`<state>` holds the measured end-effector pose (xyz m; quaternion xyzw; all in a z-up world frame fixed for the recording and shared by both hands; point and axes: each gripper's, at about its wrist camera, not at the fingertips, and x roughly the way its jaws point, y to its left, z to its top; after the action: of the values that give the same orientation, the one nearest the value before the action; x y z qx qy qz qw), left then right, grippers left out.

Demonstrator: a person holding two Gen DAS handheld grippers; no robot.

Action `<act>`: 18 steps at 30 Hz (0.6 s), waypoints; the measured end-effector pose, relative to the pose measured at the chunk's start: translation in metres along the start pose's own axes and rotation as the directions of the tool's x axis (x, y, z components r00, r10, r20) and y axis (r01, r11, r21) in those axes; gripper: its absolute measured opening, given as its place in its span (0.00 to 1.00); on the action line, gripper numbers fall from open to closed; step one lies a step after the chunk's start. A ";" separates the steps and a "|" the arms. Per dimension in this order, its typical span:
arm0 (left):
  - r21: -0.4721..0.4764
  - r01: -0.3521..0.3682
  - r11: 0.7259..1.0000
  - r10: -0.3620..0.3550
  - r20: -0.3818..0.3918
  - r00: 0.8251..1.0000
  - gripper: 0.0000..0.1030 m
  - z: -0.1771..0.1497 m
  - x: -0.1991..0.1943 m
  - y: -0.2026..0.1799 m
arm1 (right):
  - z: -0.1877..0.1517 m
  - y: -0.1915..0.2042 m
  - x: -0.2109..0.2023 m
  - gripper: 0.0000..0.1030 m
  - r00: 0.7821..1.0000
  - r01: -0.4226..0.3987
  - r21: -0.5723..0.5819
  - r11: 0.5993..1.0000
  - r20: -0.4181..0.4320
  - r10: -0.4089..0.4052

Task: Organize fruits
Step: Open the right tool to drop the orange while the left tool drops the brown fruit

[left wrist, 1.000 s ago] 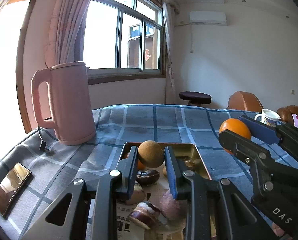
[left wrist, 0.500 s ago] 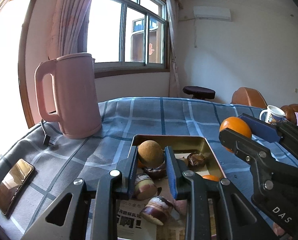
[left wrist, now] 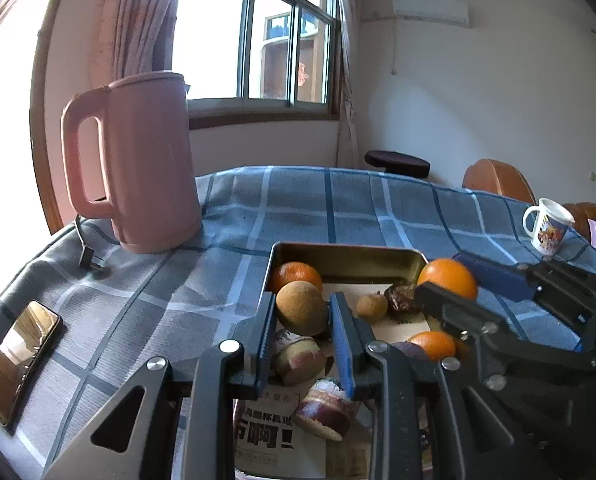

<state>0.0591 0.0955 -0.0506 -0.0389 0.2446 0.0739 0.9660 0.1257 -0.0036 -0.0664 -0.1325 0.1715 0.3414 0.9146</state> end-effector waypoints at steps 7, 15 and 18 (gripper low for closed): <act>0.019 0.015 1.000 -0.014 -0.061 0.998 0.28 -0.002 0.008 -0.002 | -0.007 -0.002 0.016 0.38 0.995 -0.011 0.018 1.000 -0.099 0.012; 0.023 0.023 0.999 -0.021 -0.089 0.996 0.28 -0.002 0.012 -0.002 | -0.008 -0.002 0.023 0.39 0.989 -0.016 0.027 1.000 -0.146 0.020; 0.028 0.013 1.000 -0.011 -0.094 0.996 0.29 -0.002 0.013 -0.002 | -0.008 -0.002 0.023 0.40 0.989 -0.014 0.029 0.999 -0.150 0.019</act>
<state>0.0700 0.0949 -0.0582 -0.0299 0.2905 0.0626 0.9543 0.1416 0.0059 -0.0830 -0.1439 0.2455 0.3356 0.8980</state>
